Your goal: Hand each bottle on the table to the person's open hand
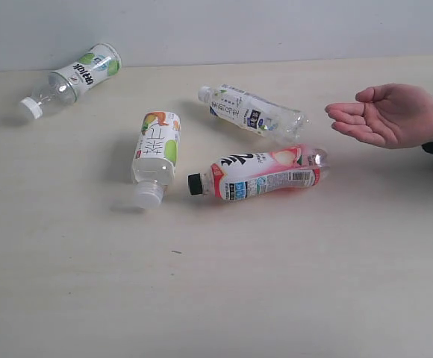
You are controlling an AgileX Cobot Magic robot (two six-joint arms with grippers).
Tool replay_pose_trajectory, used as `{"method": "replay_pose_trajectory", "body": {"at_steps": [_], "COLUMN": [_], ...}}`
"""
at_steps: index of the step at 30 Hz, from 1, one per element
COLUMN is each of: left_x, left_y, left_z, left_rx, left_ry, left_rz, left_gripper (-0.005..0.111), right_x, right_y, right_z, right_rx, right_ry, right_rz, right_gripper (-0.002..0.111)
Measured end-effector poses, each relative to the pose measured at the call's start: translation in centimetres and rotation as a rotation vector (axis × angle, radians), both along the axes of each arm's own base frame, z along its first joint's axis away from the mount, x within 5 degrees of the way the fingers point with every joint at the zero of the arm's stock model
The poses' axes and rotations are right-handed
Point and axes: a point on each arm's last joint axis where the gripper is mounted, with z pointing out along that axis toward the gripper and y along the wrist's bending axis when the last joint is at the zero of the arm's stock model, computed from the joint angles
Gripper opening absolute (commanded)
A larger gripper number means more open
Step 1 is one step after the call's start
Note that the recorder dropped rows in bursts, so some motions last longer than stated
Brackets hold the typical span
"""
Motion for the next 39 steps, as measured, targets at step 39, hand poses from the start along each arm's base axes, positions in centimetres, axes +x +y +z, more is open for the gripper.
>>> {"method": "replay_pose_trajectory", "body": {"at_steps": [39], "left_x": [-0.2], "left_y": [-0.2], "left_z": [17.6], "left_rx": [-0.33], "left_ry": [-1.039], "left_rz": [-0.063], "left_gripper": [0.0], "right_x": [0.0], "right_y": [0.0], "right_z": [0.0], "right_rx": [0.0], "right_ry": [0.002], "right_rz": [0.0], "right_gripper": [0.0]}}
